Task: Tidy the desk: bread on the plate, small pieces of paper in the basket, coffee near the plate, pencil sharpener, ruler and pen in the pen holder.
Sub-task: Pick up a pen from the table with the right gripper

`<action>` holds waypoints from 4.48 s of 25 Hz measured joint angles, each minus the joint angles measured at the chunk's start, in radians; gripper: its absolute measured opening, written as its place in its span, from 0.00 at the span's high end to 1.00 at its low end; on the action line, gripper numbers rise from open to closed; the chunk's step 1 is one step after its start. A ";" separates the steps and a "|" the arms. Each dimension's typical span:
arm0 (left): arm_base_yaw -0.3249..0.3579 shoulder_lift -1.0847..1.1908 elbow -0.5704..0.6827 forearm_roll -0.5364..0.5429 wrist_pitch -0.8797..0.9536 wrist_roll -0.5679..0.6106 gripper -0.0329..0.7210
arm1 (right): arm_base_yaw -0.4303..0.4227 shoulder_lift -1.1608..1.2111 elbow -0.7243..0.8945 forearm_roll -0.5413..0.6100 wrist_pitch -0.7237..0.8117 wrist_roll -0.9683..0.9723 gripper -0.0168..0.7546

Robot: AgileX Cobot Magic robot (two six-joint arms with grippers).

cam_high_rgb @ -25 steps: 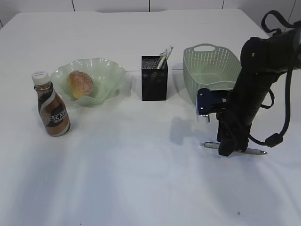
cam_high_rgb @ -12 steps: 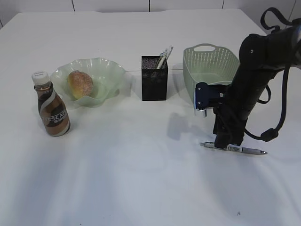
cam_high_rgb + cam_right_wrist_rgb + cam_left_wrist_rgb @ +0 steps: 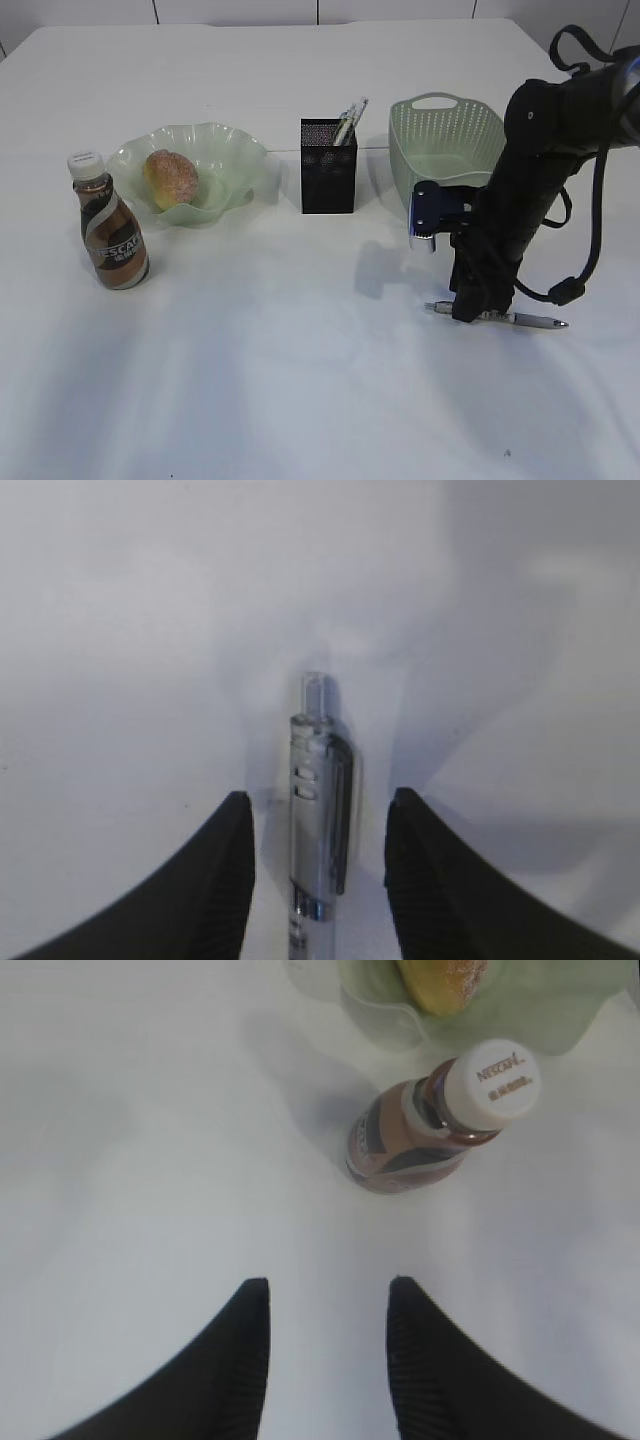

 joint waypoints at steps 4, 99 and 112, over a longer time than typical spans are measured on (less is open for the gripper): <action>0.000 0.000 0.000 0.000 0.000 0.000 0.59 | 0.000 0.000 0.000 0.004 0.000 0.000 0.52; 0.000 0.000 0.000 -0.005 0.000 0.001 0.59 | -0.023 0.017 0.000 -0.061 0.051 0.033 0.70; 0.000 0.000 0.000 -0.007 0.000 0.001 0.59 | -0.023 0.017 -0.002 -0.063 0.051 0.033 0.82</action>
